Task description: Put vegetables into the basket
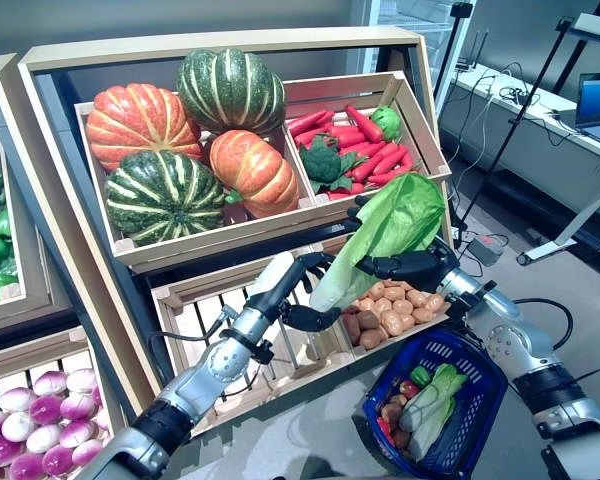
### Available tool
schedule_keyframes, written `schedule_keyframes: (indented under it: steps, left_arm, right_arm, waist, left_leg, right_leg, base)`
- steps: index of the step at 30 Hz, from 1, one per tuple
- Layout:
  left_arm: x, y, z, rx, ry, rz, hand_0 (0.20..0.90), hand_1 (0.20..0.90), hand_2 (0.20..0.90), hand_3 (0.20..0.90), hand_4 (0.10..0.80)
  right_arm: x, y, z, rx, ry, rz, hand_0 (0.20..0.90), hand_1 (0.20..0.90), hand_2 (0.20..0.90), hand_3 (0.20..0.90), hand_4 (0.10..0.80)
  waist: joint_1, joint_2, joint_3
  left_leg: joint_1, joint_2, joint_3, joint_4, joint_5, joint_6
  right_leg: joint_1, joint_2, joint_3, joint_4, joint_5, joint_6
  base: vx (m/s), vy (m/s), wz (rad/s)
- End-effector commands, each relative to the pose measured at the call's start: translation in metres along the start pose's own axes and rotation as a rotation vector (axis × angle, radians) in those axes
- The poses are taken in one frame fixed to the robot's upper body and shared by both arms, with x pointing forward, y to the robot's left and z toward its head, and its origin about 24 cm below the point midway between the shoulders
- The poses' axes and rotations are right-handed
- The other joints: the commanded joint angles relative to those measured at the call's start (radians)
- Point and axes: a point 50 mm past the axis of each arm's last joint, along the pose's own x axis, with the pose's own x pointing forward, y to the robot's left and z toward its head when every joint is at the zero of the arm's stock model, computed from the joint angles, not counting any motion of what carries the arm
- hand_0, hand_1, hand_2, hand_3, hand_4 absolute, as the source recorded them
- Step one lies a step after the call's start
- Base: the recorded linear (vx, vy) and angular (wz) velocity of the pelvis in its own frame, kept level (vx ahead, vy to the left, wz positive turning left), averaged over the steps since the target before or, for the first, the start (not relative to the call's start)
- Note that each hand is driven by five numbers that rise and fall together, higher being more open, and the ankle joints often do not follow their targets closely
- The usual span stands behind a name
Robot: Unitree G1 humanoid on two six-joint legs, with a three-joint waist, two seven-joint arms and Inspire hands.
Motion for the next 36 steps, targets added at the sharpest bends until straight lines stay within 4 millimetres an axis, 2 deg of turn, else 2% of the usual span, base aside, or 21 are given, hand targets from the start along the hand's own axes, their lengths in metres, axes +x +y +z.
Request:
schedule_keyframes:
  steps: [1, 2, 3, 5, 6, 18, 26, 27, 28, 34, 36]
  left_arm:
    - [0.011, -0.027, 0.017, 0.114, -0.144, -0.199, 0.3, 0.3, 0.3, 0.3, 0.4]
    - [0.011, -0.027, 0.017, 0.114, -0.145, -0.197, 0.3, 0.3, 0.3, 0.3, 0.4]
    - [0.011, -0.026, 0.018, 0.114, -0.15, -0.193, 0.3, 0.3, 0.3, 0.3, 0.4]
    - [0.012, -0.025, 0.019, 0.115, -0.16, -0.186, 0.3, 0.3, 0.3, 0.3, 0.4]
    - [0.014, -0.024, 0.021, 0.116, -0.168, -0.179, 0.3, 0.3, 0.3, 0.3, 0.4]
    - [0.029, -0.011, 0.04, 0.108, -0.248, -0.106, 0.3, 0.3, 0.3, 0.3, 0.4]
    - [0.029, -0.01, 0.038, 0.075, -0.22, -0.09, 0.3, 0.3, 0.3, 0.3, 0.4]
    - [0.029, -0.01, 0.037, 0.056, -0.206, -0.096, 0.545, 0.545, 0.545, 0.545, 0.563]
    - [0.028, -0.011, 0.035, 0.037, -0.191, -0.099, 0.9, 0.9, 0.9, 0.9, 0.8]
    - [0.02, -0.014, 0.011, -0.02, -0.044, -0.087, 0.9, 0.9, 0.9, 0.9, 0.8]
    - [0.013, -0.016, 0.0, -0.064, 0.02, -0.081, 0.9, 0.9, 0.9, 0.9, 0.8]
  right_arm:
    - [0.04, 0.033, 0.12, -0.015, -0.587, 0.189, 0.9, 0.9, 0.9, 0.9, 0.8]
    - [0.041, 0.034, 0.119, -0.012, -0.58, 0.195, 0.9, 0.9, 0.9, 0.9, 0.8]
    - [0.041, 0.034, 0.118, -0.008, -0.575, 0.202, 0.787, 0.787, 0.787, 0.787, 0.725]
    - [0.042, 0.034, 0.117, -0.006, -0.569, 0.206, 0.418, 0.418, 0.418, 0.418, 0.478]
    - [0.042, 0.034, 0.116, -0.006, -0.562, 0.21, 0.3, 0.3, 0.3, 0.3, 0.4]
    - [0.049, 0.033, 0.098, -0.031, -0.47, 0.183, 0.3, 0.3, 0.3, 0.3, 0.4]
    - [0.05, 0.034, 0.096, -0.029, -0.467, 0.168, 0.3, 0.3, 0.3, 0.3, 0.4]
    - [0.05, 0.034, 0.096, -0.032, -0.466, 0.164, 0.3, 0.3, 0.3, 0.3, 0.4]
    - [0.05, 0.033, 0.096, -0.035, -0.466, 0.16, 0.3, 0.3, 0.3, 0.3, 0.4]
    - [0.041, 0.022, 0.101, -0.099, -0.452, 0.075, 0.3, 0.3, 0.3, 0.3, 0.4]
    - [0.032, 0.012, 0.106, -0.122, -0.46, 0.026, 0.3, 0.3, 0.3, 0.3, 0.4]
  waist:
    - [-0.001, -0.011, -0.044]
    - [-0.001, -0.011, -0.045]
    - [0.0, -0.012, -0.046]
    - [0.001, -0.012, -0.046]
    - [0.001, -0.013, -0.046]
    - [-0.005, -0.015, -0.045]
    - [-0.009, -0.014, -0.046]
    - [-0.009, -0.014, -0.045]
    - [-0.01, -0.014, -0.045]
    - [-0.014, -0.016, -0.049]
    - [-0.016, -0.018, -0.05]
  left_leg:
    - [0.039, -0.013, 0.002, 0.003, -0.144, 0.021]
    - [0.039, -0.013, 0.001, 0.003, -0.144, 0.021]
    - [0.039, -0.013, 0.0, 0.003, -0.144, 0.021]
    - [0.038, -0.013, 0.0, 0.003, -0.143, 0.02]
    - [0.038, -0.013, -0.001, 0.003, -0.143, 0.02]
    - [0.038, -0.013, -0.002, 0.003, -0.144, 0.021]
    - [0.039, -0.012, 0.005, 0.003, -0.144, 0.02]
    - [0.039, -0.012, 0.006, 0.003, -0.144, 0.021]
    - [0.039, -0.012, 0.006, 0.003, -0.144, 0.02]
    - [0.04, -0.011, 0.014, 0.003, -0.144, 0.02]
    - [0.038, -0.009, 0.019, 0.003, -0.145, 0.02]
  right_leg:
    - [0.034, -0.005, 0.004, 0.003, -0.061, -0.016]
    - [0.034, -0.005, 0.003, 0.003, -0.061, -0.017]
    - [0.034, -0.005, 0.003, 0.003, -0.062, -0.017]
    - [0.034, -0.006, 0.002, 0.003, -0.062, -0.017]
    - [0.035, -0.006, 0.001, 0.003, -0.061, -0.017]
    - [0.035, -0.006, 0.003, 0.003, -0.059, -0.017]
    - [0.032, -0.004, 0.01, 0.003, -0.059, -0.016]
    - [0.031, -0.004, 0.01, 0.003, -0.058, -0.016]
    - [0.031, -0.004, 0.011, 0.003, -0.058, -0.016]
    - [0.029, -0.002, 0.014, 0.003, -0.055, -0.015]
    - [0.025, -0.002, 0.014, 0.003, -0.054, -0.015]
  base:
    - [0.0, 0.0, 0.0]
    - [0.0, 0.0, 0.0]
    - [0.0, 0.0, 0.0]
    - [0.0, 0.0, 0.0]
    - [0.0, 0.0, 0.0]
    - [0.0, 0.0, 0.0]
    - [0.0, 0.0, 0.0]
    - [0.0, 0.0, 0.0]
    - [0.0, 0.0, 0.0]
    - [0.0, 0.0, 0.0]
    - [0.0, 0.0, 0.0]
